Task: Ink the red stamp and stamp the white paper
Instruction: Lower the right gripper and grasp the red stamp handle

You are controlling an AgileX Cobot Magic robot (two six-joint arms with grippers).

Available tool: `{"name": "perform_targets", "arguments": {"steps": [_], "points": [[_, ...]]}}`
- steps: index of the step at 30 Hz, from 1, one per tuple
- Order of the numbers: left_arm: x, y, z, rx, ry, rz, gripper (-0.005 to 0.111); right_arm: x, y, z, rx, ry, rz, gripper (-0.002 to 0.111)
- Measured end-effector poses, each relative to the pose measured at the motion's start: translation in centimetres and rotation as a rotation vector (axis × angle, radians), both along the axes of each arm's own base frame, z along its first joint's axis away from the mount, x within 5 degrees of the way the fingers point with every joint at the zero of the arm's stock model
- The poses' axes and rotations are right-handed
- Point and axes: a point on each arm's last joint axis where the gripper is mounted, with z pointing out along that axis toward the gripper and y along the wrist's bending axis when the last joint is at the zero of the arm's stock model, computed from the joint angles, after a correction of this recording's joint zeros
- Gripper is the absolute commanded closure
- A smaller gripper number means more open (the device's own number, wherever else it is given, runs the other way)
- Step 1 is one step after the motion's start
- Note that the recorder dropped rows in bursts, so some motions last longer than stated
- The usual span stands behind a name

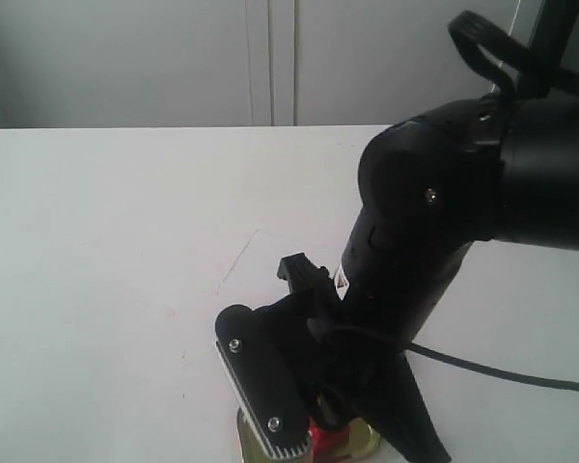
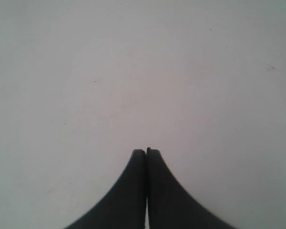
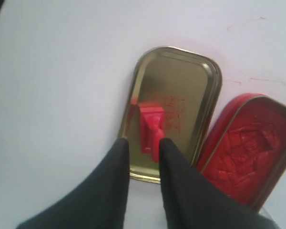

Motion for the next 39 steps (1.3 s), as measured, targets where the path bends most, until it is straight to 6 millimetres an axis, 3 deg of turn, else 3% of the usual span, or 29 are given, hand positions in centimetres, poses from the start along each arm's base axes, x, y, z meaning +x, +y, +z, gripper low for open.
{"name": "perform_targets", "arguments": {"steps": [9,25,35,39], "points": [[0.0,0.0,0.0,0.000,0.000,0.000,0.107,1.7,0.8,-3.0,-0.080,-0.053,0.047,0.079],[0.0,0.0,0.0,0.000,0.000,0.000,0.107,2.6,1.6,-7.0,-0.153,-0.006,0.057,0.079],[0.0,0.0,0.0,0.000,0.000,0.000,0.107,2.8,1.8,-8.3,-0.181,0.009,0.063,0.080],[0.0,0.0,0.0,0.000,0.000,0.000,0.107,2.9,1.9,-8.5,-0.181,0.007,0.064,0.086]]}}
